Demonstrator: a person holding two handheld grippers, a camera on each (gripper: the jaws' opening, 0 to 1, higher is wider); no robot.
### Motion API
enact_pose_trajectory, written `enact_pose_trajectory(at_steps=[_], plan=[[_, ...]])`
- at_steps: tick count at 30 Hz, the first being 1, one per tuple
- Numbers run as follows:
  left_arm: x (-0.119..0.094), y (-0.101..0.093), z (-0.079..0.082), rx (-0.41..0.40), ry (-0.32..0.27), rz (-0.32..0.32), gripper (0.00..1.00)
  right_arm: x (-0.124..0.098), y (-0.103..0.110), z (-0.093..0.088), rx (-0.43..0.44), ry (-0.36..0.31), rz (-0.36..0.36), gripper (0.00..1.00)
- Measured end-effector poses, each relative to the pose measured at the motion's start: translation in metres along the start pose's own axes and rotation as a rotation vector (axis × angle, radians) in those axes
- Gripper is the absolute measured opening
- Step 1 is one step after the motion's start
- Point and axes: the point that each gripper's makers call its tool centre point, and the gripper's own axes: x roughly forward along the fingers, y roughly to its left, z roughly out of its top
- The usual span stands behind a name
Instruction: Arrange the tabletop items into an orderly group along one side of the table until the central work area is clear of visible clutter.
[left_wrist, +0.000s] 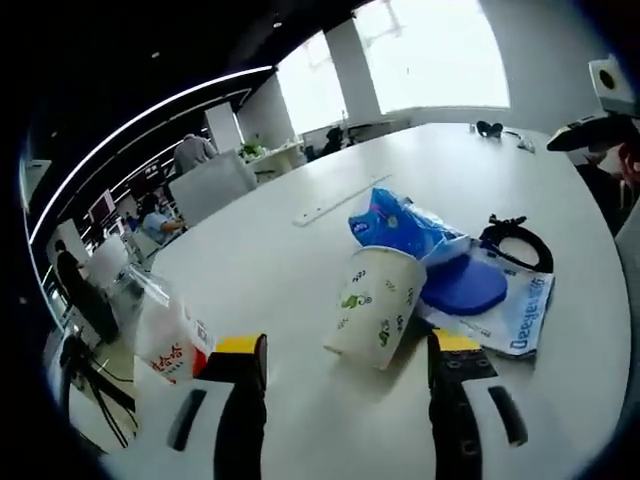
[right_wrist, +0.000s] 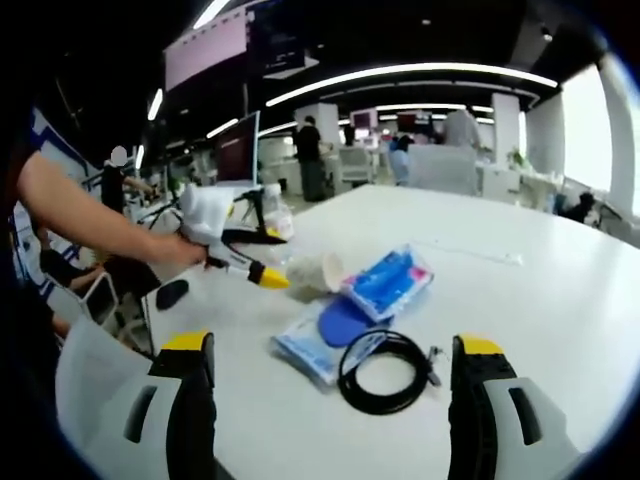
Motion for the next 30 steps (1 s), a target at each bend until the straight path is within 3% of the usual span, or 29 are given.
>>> enact_pose_trajectory(at_steps=[17, 30], plan=[[0.018, -0.008, 0.022, 0.033, 0.003, -0.050, 0.81, -0.010, -0.015, 0.001, 0.021, -0.019, -0.041, 0.96], [0.031, -0.033, 0.023, 0.157, 0.060, -0.168, 0.73, -0.014, -0.018, -0.001, 0.041, -0.029, -0.052, 0.96]])
